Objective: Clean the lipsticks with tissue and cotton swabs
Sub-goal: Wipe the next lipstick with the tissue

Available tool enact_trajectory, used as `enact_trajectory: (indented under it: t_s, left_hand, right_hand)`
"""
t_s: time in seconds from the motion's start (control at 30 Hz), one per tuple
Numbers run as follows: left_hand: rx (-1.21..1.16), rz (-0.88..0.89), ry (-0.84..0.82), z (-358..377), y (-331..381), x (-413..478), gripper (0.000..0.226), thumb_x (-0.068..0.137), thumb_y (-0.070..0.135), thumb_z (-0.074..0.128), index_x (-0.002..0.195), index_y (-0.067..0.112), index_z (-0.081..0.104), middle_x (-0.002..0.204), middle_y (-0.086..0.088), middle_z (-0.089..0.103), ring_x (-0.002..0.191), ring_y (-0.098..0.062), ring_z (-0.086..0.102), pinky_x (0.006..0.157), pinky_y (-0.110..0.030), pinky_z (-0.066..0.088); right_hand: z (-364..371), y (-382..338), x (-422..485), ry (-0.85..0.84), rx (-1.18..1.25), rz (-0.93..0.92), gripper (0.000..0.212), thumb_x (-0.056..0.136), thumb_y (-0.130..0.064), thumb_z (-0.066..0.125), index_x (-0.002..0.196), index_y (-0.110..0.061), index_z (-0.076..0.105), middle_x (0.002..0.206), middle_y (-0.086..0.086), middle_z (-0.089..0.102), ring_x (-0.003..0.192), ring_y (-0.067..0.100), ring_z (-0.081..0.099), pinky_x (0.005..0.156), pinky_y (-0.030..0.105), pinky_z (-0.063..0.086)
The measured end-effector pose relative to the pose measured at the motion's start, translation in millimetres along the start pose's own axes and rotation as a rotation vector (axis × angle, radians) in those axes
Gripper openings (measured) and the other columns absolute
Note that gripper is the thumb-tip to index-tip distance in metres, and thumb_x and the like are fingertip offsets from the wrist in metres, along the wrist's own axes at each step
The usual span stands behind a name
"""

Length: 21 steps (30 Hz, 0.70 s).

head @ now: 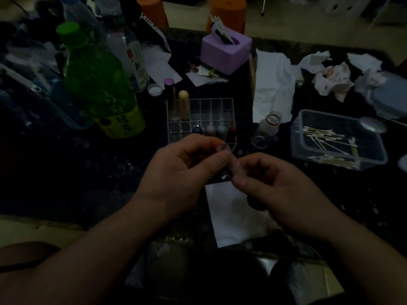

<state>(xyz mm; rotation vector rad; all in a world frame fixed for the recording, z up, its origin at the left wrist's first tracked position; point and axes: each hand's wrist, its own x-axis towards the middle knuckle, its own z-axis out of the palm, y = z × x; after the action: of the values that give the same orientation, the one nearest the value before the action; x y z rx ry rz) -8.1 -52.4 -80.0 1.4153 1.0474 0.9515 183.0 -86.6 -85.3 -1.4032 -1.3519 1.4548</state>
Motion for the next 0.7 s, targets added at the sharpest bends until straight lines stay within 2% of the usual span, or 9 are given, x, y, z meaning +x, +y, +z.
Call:
enact_trajectory:
  t_s: [0.07,0.13,0.23,0.33,0.37,0.43,0.5,0.63,0.7]
  left_hand:
    - [-0.115,-0.038,0.064,2,0,2,0.02,0.078,0.029,0.067,0.094,0.022,0.075,0.089,0.003,0.076,0.084,-0.005,0.07,0.073,-0.017,0.052]
    - [-0.217,-0.064,0.12,7,-1,3,0.02,0.076,0.03,0.068,0.092,0.024,0.079,0.089,0.002,0.077,0.086,-0.009,0.071,0.076,-0.023,0.053]
    - [-0.287,-0.065,0.112,10,-2,3,0.016,0.083,0.024,0.064,0.084,0.024,0.081,0.082,0.0,0.077,0.076,-0.01,0.07,0.073,-0.023,0.053]
    - [-0.233,-0.056,0.042,10,-6,4,0.023,0.096,0.017,0.062,0.103,-0.002,0.072,0.099,-0.017,0.075,0.086,-0.02,0.068,0.082,-0.029,0.05]
    - [-0.229,-0.052,0.046,10,-6,3,0.025,0.094,0.018,0.063,0.106,-0.004,0.07,0.101,-0.017,0.075,0.087,-0.019,0.069,0.082,-0.028,0.05]
    - [-0.228,-0.047,0.087,11,-4,0,0.026,0.085,0.023,0.067,0.103,0.005,0.073,0.092,-0.005,0.077,0.08,-0.008,0.069,0.076,-0.019,0.051]
    - [-0.195,-0.036,0.109,12,-2,-2,0.024,0.08,0.027,0.066,0.098,0.013,0.074,0.083,0.005,0.076,0.073,0.0,0.068,0.069,-0.014,0.051]
    - [-0.153,-0.006,0.094,13,-4,-3,0.023,0.09,0.023,0.064,0.1,0.005,0.073,0.089,-0.004,0.076,0.074,-0.004,0.066,0.071,-0.016,0.05]
    - [-0.145,-0.003,0.103,13,-3,-3,0.019,0.089,0.021,0.065,0.1,0.009,0.074,0.085,0.004,0.076,0.073,0.0,0.066,0.069,-0.013,0.05]
  right_hand:
    - [6,2,1,0.015,0.268,0.076,0.016,0.085,-0.032,0.072,0.093,-0.019,0.074,0.067,-0.002,0.055,0.055,0.009,0.044,0.054,0.025,0.036]
    - [20,3,1,-0.007,0.535,0.094,0.02,0.087,-0.029,0.066,0.096,-0.015,0.076,0.068,0.0,0.047,0.057,0.01,0.034,0.053,0.024,0.028]
    - [35,2,2,-0.07,0.827,0.177,0.031,0.097,-0.034,0.05,0.096,-0.016,0.075,0.075,0.001,0.048,0.059,0.01,0.031,0.053,0.025,0.02]
    - [34,3,3,-0.131,0.907,0.32,0.04,0.098,-0.048,0.042,0.087,-0.016,0.062,0.067,0.001,0.041,0.052,0.011,0.024,0.046,0.022,0.015]
    - [32,4,4,-0.142,0.903,0.343,0.044,0.098,-0.05,0.041,0.081,-0.014,0.058,0.065,0.002,0.039,0.051,0.011,0.022,0.044,0.022,0.013]
    - [31,4,4,-0.164,0.914,0.35,0.049,0.098,-0.052,0.04,0.081,-0.012,0.062,0.065,0.003,0.041,0.051,0.012,0.024,0.043,0.023,0.013]
    - [31,5,4,-0.195,0.957,0.308,0.042,0.098,-0.05,0.041,0.094,-0.02,0.07,0.072,0.002,0.046,0.056,0.013,0.028,0.045,0.023,0.014]
    - [32,5,6,-0.208,1.013,0.27,0.03,0.098,-0.039,0.046,0.098,-0.023,0.071,0.074,-0.003,0.043,0.057,0.007,0.033,0.046,0.019,0.017]
    - [32,3,7,-0.187,1.007,0.304,0.032,0.098,-0.042,0.045,0.096,-0.026,0.072,0.069,-0.005,0.039,0.054,0.006,0.028,0.044,0.017,0.016]
